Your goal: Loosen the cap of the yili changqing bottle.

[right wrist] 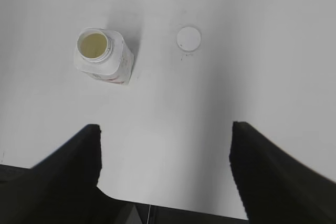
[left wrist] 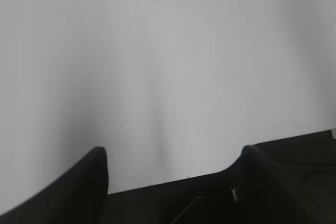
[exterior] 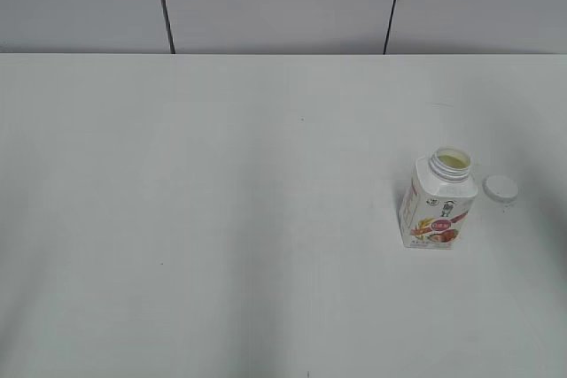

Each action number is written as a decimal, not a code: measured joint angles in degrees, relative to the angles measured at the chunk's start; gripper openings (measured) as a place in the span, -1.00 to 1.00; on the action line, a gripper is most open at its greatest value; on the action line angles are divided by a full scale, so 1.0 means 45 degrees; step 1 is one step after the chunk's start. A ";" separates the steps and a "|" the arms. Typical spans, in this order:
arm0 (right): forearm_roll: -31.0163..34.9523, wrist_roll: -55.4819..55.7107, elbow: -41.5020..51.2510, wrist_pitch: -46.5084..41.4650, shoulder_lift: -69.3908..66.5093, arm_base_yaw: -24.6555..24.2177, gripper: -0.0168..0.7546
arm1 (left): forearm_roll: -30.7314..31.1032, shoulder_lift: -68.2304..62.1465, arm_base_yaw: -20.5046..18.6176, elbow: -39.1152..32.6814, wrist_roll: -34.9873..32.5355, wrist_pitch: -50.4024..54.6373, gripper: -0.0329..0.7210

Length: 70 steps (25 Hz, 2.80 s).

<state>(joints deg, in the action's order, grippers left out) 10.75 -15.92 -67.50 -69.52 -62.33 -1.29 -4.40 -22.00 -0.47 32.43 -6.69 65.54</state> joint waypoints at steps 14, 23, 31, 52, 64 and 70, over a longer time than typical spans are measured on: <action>0.0051 0.0000 0.1834 -0.0047 0.1948 0.0000 0.59 | -0.0016 0.1415 0.0000 -0.0525 0.0011 -0.1037 0.36; 0.0353 0.0000 0.4135 0.0327 0.4613 0.0000 0.58 | -0.0016 0.2939 0.0000 -0.0525 0.0046 -0.1049 0.34; 0.0353 0.0000 0.6811 0.0824 0.6596 0.0000 0.58 | -0.0016 0.4962 0.0000 -0.0525 0.0060 -0.1050 0.34; -0.0641 0.0363 0.8379 0.1291 0.9261 0.0000 0.58 | 0.0150 0.4987 0.0000 -0.0525 0.1207 -0.1046 0.28; -0.0754 0.0455 0.8379 0.1381 1.3383 0.0000 0.58 | 0.0170 0.4987 0.0000 -0.0525 0.1262 -0.1046 0.24; -0.0841 0.0590 0.8439 0.1384 1.3948 0.0000 0.58 | 0.0185 0.4987 0.0000 -0.0525 0.1262 -0.1059 0.14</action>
<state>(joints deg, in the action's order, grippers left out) 6.96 -13.27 -29.53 -63.29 0.43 -1.29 -3.56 0.44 -0.47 30.07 -1.01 60.77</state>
